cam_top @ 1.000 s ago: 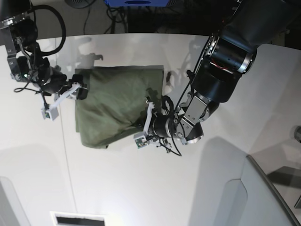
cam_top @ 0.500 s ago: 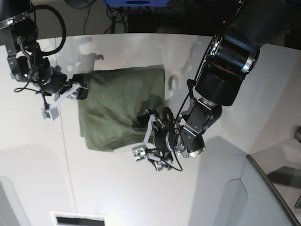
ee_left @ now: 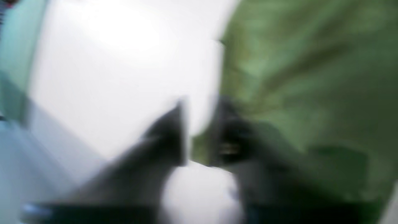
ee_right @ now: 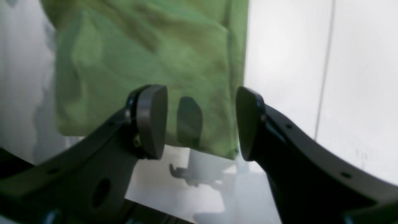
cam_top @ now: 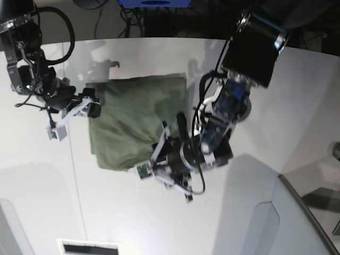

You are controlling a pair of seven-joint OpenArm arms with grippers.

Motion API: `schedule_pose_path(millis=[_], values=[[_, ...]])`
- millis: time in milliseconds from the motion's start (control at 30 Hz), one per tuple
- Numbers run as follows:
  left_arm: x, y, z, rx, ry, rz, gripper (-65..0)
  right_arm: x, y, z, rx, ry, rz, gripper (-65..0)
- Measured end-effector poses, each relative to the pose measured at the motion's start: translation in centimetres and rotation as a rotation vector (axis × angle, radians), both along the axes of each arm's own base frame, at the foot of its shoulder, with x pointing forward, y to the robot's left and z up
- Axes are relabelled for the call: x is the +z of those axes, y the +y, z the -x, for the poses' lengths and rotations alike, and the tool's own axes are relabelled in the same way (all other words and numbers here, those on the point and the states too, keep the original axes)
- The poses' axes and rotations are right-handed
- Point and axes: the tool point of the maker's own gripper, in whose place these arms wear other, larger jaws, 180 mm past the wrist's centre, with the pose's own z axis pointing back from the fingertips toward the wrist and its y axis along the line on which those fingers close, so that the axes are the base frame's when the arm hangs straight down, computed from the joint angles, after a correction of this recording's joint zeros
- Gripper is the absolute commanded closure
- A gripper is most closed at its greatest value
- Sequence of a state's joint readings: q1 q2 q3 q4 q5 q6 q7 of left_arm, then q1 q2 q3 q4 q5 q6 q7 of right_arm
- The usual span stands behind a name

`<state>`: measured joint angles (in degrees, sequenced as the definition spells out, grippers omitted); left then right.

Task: Layout the t-shirt on the table in an organized manner, then fold the t-shirt properly
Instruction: 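Grasp the shirt side with the left gripper and drag it to square it, then release the shirt and raise both grippers away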

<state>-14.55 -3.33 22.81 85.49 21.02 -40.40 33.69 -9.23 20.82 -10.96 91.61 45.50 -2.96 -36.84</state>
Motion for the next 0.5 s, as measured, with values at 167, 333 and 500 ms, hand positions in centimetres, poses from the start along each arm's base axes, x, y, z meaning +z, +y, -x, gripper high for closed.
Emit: schedule_pose_path(millis=[167, 333, 500], values=[[-4.2, -0.3, 4.4, -0.008, 0.12, 0.018, 0.0, 0.5, 0.0, -0.8, -0.003, -0.019, 0.001, -8.0], [-8.4, -0.7, 8.4, -0.025, 0.249, 0.071, 0.0, -0.3, 0.3, -1.6, -0.03, -0.004, -0.019, -0.9], [-11.0, 0.0, 10.1, -0.01, 0.33, 0.061, 0.0, -4.6, 0.0, 0.8, -0.054, 0.133, -0.022, -0.6]])
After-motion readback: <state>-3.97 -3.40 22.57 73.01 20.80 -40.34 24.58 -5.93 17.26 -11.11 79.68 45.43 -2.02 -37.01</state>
